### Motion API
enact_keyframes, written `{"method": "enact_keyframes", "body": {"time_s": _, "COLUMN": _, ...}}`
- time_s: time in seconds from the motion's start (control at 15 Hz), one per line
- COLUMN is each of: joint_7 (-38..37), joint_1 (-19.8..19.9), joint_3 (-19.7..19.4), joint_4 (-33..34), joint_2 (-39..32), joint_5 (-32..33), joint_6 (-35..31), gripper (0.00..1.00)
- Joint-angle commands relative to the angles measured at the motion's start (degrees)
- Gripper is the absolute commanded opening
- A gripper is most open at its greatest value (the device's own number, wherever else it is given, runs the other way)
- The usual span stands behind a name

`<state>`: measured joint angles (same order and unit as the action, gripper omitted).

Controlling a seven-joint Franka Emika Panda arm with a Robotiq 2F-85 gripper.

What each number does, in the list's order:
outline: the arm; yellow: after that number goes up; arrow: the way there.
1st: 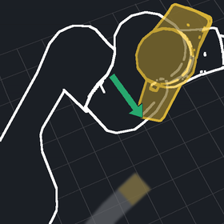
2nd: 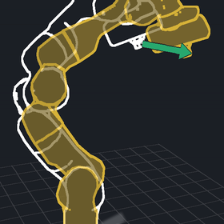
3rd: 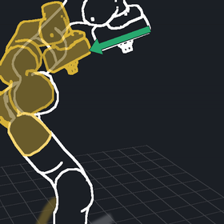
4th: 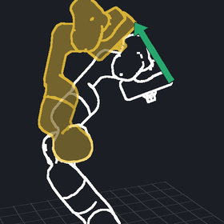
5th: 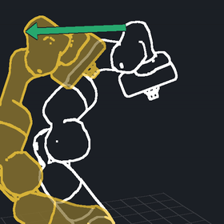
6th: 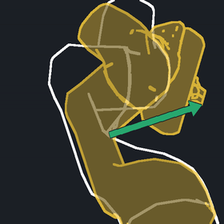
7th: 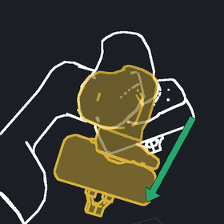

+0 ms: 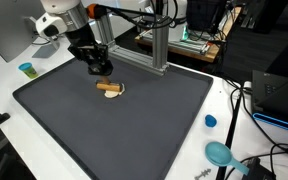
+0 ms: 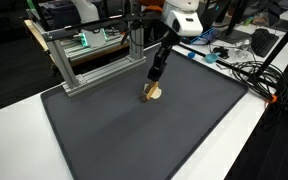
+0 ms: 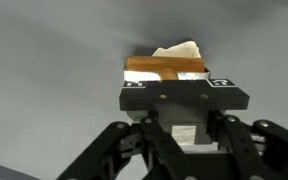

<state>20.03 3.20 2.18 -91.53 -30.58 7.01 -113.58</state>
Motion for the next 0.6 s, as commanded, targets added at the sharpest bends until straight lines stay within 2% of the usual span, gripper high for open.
{"method": "enact_keyframes", "body": {"time_s": 0.0, "joint_7": -1.0, "joint_1": -0.81, "joint_3": -0.41, "joint_4": -2.78, "joint_2": -2.05, "joint_5": 0.74, "joint_6": 0.46, "gripper": 0.22}}
{"method": "enact_keyframes", "body": {"time_s": 0.53, "joint_7": -4.93, "joint_1": -1.92, "joint_3": -0.92, "joint_4": -3.11, "joint_2": -3.31, "joint_5": 2.72, "joint_6": 6.11, "gripper": 0.22}}
